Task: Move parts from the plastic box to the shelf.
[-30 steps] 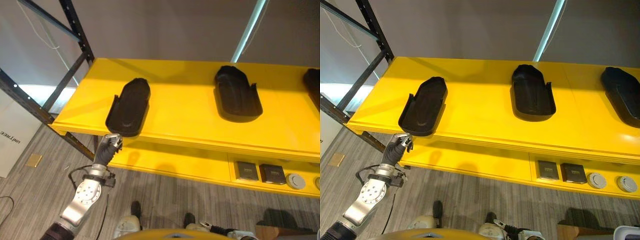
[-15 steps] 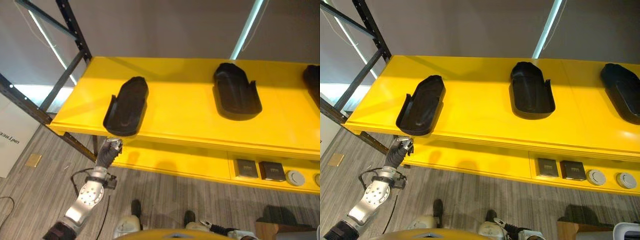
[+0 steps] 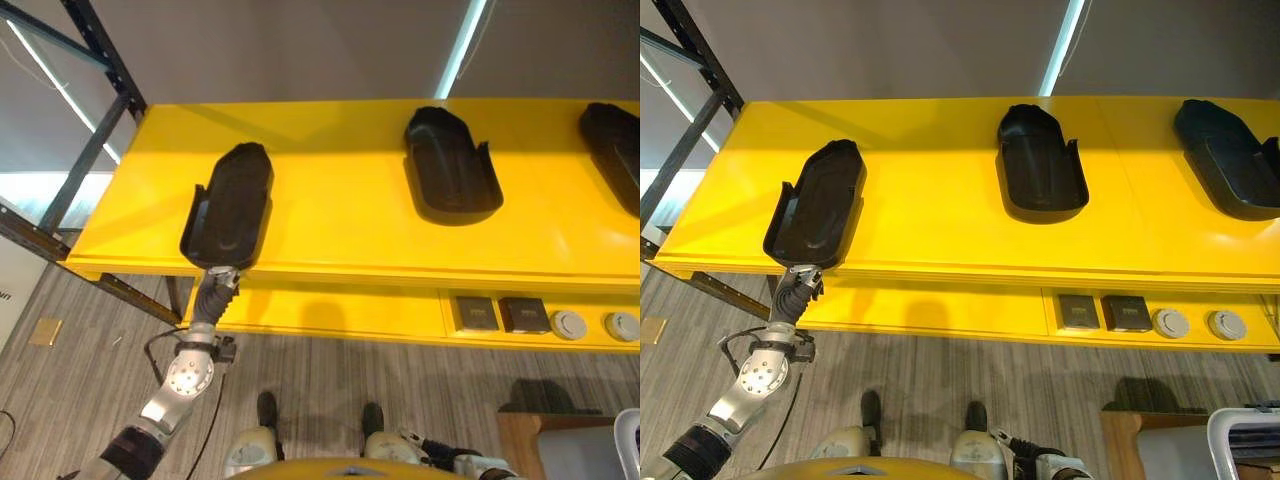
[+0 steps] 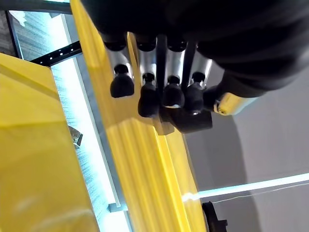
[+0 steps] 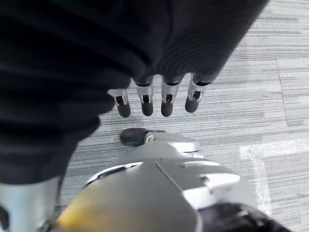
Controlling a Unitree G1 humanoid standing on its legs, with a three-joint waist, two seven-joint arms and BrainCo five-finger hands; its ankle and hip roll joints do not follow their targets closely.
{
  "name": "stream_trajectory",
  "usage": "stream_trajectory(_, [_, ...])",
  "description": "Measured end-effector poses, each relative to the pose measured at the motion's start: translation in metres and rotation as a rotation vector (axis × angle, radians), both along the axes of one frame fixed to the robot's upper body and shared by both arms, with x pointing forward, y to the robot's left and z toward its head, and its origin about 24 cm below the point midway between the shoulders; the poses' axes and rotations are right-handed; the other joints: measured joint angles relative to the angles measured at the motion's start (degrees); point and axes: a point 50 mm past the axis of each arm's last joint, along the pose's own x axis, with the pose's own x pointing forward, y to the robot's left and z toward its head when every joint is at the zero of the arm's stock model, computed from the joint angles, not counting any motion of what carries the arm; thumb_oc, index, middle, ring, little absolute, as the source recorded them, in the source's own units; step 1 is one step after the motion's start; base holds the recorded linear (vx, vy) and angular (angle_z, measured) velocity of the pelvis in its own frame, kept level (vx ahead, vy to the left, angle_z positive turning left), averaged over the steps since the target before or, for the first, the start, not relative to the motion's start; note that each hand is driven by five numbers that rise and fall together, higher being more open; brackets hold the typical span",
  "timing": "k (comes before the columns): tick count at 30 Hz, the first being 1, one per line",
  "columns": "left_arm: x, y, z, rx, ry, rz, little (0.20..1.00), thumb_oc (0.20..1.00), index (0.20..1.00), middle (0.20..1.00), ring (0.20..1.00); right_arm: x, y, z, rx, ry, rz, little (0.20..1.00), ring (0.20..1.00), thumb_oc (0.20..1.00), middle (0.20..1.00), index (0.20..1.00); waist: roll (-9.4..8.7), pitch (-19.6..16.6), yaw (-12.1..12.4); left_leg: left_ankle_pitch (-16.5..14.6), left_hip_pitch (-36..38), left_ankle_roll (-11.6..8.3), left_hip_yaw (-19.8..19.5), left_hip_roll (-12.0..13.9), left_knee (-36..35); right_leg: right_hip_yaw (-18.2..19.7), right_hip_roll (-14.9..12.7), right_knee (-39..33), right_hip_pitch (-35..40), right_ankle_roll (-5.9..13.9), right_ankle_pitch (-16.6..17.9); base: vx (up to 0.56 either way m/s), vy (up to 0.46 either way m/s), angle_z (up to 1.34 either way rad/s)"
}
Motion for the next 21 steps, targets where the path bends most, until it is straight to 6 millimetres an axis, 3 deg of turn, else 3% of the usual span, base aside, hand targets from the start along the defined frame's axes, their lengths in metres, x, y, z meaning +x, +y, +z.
stream_trajectory(4, [0.02,0.0,0.02,-0.008,-0.093,0.061,0.2,0.2,0.2,0.2,0.2,0.011,0.002,0.003,-0.001,-0.055,0.014,1.0,1.0,1.0,1.0,1.0,-0.2,2.4,-1.9,0.3,-1.6,0.49,0.9,0.0,0.0,1.1,0.1,0.0,-2.0,0.18,0.9,-0.02,0.016,-0.13])
stream_trajectory(7, [0.022,-0.002,0.029,-0.042,-0.141,0.091,0.2,0.2,0.2,0.2,0.2,0.015,-0.002,0.005,-0.019,-0.07,0.016,1.0,1.0,1.0,1.0,1.0,0.14,4.5,-2.0,0.8,-2.4,0.61,1.0,0.0,0.0,1.4,0.2,0.0,-2.8,-0.17,1.7,-0.01,0.002,-0.01])
stream_trajectory(21, [0.031,0.009,0.041,-0.158,-0.169,0.196,0.2,0.2,0.2,0.2,0.2,0.014,-0.005,0.005,-0.063,-0.055,0.065,1.0,1.0,1.0,1.0,1.0,-1.27,6.6,-2.5,0.8,-3.4,0.04,2.0,1.0,0.0,2.6,0.8,0.0,-4.7,-0.88,2.3,0.0,-0.005,-0.04])
